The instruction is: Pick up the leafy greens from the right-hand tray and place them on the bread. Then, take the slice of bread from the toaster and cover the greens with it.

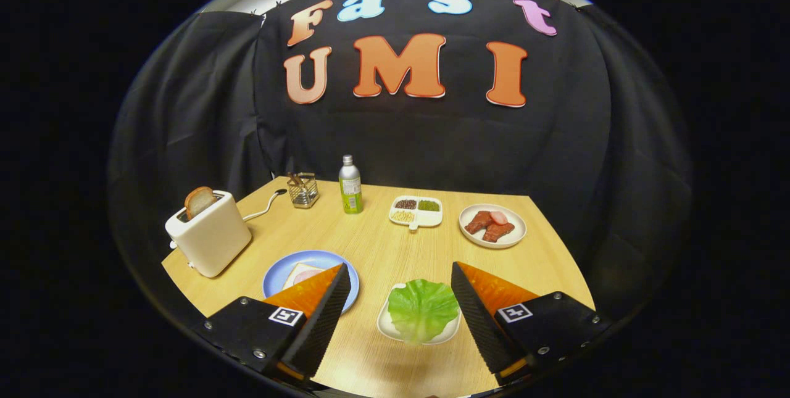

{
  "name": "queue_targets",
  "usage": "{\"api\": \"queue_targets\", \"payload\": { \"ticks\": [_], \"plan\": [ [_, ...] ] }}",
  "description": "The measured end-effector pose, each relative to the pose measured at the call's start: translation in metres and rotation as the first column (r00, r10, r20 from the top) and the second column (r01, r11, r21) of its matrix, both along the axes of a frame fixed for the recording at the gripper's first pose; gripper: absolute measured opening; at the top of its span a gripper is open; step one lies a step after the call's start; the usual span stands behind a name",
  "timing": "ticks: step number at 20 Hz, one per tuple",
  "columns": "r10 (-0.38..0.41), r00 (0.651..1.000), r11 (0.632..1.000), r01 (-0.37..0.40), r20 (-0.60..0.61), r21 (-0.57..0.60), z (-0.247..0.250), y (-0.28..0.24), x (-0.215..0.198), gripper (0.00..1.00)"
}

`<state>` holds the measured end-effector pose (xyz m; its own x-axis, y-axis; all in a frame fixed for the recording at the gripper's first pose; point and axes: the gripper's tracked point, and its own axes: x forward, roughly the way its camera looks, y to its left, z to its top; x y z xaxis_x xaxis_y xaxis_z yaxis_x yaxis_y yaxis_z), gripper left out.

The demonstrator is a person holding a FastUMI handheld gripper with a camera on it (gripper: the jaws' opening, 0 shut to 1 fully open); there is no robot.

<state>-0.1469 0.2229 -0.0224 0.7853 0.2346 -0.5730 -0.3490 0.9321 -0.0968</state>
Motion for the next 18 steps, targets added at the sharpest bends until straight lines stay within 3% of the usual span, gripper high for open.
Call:
{"api": "queue_targets", "payload": {
  "ticks": [10, 16, 18],
  "plan": [
    [0.027, 0.957, 0.994, -0.056, -0.289, -0.092, -0.058, -0.003, 0.007, 0.97],
    [-0.006, 0.908, 0.987, -0.062, -0.42, -0.147, -0.106, -0.015, 0.013, 0.97],
    [-0.037, 0.891, 0.983, -0.049, -0.453, -0.177, -0.12, -0.023, 0.018, 0.93]
  ]
}}
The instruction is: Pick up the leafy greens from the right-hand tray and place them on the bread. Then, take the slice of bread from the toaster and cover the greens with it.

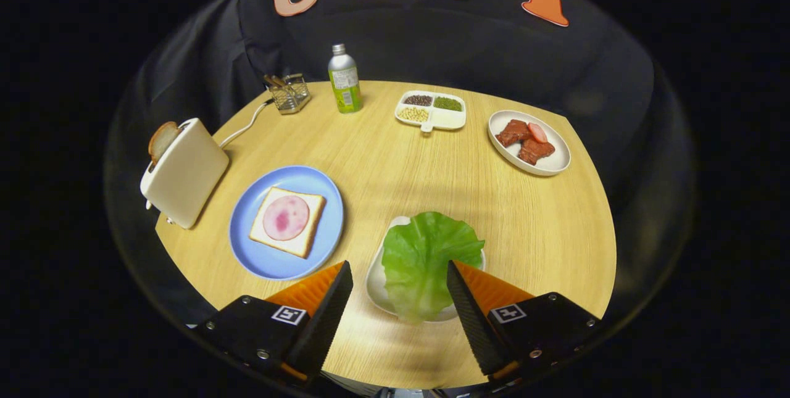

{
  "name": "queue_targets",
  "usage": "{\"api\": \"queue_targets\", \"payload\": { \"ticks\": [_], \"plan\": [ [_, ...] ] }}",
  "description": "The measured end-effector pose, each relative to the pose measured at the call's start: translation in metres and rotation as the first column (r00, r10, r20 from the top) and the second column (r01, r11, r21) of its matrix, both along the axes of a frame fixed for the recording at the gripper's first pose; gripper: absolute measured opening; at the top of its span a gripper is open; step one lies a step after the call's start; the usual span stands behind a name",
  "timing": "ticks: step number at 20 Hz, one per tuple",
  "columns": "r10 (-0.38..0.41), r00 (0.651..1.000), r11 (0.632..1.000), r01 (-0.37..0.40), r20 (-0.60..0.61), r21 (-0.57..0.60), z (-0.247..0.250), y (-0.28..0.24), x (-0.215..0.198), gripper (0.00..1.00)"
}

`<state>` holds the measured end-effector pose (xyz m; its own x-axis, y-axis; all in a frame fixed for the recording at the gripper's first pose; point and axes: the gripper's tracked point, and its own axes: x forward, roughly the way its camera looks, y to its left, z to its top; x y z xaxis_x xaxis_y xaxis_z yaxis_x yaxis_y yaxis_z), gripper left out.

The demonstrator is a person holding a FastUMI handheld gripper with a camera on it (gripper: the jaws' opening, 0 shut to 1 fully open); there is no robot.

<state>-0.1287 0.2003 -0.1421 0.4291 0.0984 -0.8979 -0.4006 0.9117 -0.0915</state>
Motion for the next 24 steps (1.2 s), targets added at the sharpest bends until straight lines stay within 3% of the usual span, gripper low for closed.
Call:
{"api": "queue_targets", "payload": {
  "ticks": [13, 18, 20, 22, 24],
  "plan": [
    [-0.117, 0.973, 0.991, 0.103, -0.197, -0.081, -0.074, -0.024, 0.015, 0.81],
    [-0.099, 0.979, 0.991, 0.08, -0.179, -0.108, -0.074, -0.025, 0.017, 0.7],
    [-0.094, 0.98, 0.992, 0.077, -0.173, -0.105, -0.072, -0.021, 0.018, 0.64],
    [-0.093, 0.982, 0.992, 0.077, -0.162, -0.103, -0.074, -0.02, 0.02, 0.49],
    [-0.106, 0.984, 0.991, 0.092, -0.146, -0.099, -0.074, -0.02, 0.022, 0.28]
  ]
}}
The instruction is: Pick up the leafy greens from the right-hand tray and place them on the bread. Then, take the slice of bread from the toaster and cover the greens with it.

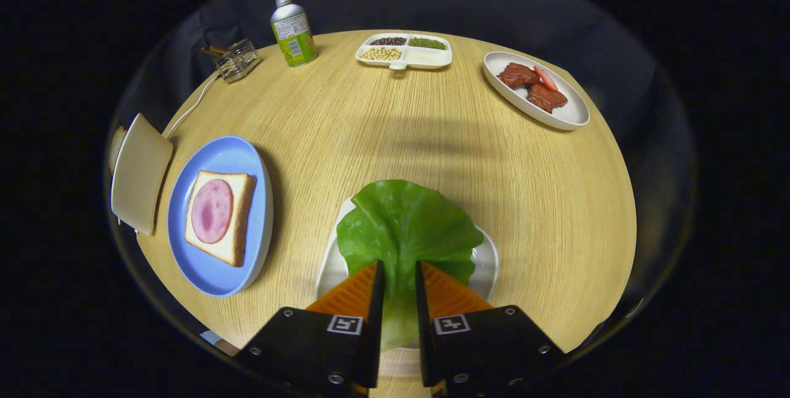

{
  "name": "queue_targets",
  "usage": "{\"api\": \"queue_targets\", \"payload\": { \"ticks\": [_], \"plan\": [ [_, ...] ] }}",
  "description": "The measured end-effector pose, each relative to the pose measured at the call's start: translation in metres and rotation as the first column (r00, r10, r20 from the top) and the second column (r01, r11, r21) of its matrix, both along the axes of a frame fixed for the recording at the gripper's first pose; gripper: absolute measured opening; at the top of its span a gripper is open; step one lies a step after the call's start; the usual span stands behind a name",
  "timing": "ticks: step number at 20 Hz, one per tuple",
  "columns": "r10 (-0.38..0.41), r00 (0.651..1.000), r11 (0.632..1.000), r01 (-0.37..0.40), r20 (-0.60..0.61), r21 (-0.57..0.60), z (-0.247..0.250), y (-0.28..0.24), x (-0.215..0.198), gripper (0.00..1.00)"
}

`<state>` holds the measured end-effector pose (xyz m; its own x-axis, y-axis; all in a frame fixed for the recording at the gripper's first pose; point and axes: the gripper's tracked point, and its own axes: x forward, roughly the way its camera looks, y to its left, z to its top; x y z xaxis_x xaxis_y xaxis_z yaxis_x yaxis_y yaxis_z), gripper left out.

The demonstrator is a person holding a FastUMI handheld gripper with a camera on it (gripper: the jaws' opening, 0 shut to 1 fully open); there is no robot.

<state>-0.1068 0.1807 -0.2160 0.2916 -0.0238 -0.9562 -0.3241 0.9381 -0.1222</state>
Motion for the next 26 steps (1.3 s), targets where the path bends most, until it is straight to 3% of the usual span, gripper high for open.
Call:
{"api": "queue_targets", "payload": {
  "ticks": [1, 4, 9, 15, 26],
  "plan": [
    [0.001, 1.0, 1.0, -0.001, 0.007, -0.002, 0.001, 0.0, -0.001, 0.14],
    [-0.035, 0.999, 0.998, 0.035, -0.006, 0.048, 0.005, 0.006, -0.001, 0.04],
    [-0.075, 0.997, 0.983, 0.074, 0.001, 0.167, 0.028, 0.023, -0.001, 0.04],
    [-0.053, 0.998, 0.968, 0.042, 0.038, 0.248, 0.062, 0.048, 0.005, 0.03],
    [0.076, 0.996, 0.941, -0.085, 0.039, 0.329, 0.077, 0.135, -0.016, 0.03]
  ]
}}
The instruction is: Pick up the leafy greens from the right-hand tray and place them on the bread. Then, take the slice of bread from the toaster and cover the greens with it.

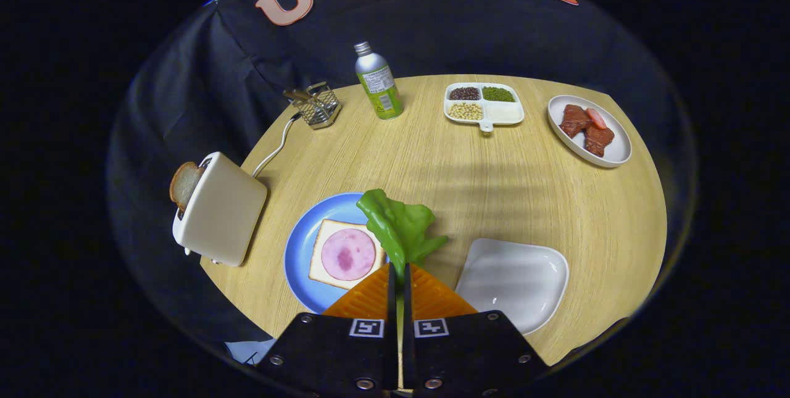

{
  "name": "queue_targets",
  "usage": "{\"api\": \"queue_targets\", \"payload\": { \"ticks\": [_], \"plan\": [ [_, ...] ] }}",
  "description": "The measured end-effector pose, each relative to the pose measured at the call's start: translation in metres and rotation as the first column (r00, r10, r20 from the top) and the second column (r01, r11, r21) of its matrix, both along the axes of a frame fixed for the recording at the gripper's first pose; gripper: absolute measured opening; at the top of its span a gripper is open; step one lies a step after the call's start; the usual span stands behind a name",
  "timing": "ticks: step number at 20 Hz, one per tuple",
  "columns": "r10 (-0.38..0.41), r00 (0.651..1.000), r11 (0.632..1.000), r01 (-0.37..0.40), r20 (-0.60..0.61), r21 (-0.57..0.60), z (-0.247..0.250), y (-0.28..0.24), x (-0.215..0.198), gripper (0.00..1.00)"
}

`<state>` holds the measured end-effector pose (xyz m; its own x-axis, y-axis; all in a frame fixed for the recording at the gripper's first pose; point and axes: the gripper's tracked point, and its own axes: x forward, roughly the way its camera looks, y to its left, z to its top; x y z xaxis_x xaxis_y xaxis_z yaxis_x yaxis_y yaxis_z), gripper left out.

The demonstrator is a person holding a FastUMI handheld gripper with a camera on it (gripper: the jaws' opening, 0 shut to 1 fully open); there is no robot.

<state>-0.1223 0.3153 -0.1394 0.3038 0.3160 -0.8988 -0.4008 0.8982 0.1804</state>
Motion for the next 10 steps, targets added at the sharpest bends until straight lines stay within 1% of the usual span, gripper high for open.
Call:
{"api": "queue_targets", "payload": {
  "ticks": [8, 10],
  "plan": [
    [0.036, 0.997, 0.999, -0.035, -0.074, 0.008, -0.032, 0.041, -0.006, 0.04],
    [0.03, 0.996, 0.999, -0.029, -0.085, 0.015, -0.037, 0.05, -0.008, 0.04]
  ]
}}
